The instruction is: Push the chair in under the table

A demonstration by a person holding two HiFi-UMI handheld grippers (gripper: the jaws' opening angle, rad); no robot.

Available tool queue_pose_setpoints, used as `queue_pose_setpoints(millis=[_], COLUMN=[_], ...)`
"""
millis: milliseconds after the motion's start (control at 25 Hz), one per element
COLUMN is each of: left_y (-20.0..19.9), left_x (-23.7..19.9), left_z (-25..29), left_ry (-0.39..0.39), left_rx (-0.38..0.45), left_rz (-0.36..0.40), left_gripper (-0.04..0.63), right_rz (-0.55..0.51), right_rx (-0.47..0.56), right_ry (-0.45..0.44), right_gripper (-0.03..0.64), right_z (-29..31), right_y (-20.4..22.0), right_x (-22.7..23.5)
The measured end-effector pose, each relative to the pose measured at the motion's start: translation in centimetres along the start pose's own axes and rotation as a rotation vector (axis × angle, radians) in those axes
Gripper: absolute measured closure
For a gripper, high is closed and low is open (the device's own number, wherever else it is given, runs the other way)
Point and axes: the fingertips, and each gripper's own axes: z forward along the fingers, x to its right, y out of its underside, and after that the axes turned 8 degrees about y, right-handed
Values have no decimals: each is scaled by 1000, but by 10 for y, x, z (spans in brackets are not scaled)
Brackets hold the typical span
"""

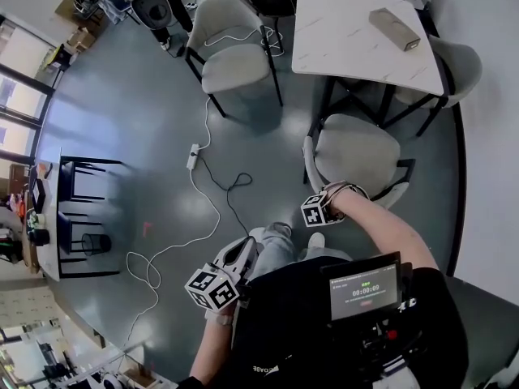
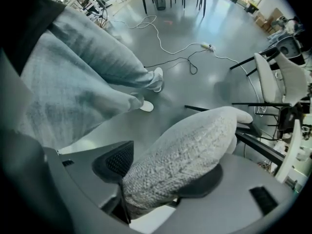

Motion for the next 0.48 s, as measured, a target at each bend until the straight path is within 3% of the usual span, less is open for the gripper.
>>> queue_pose_setpoints(millis=[160,480], left_y=[3,8], left_x=[6,24], left_z=[2,21], left_ry=[6,68], left_rx=[-1,-12], left_rz=[7,-18], left_gripper=[591,591], right_rz=[49,624], right_rx=[23,401], right_ry=[-14,-138], right_gripper=[324,325], right_z=[5,-33], right_y=[12,6], right_x=[-6,7])
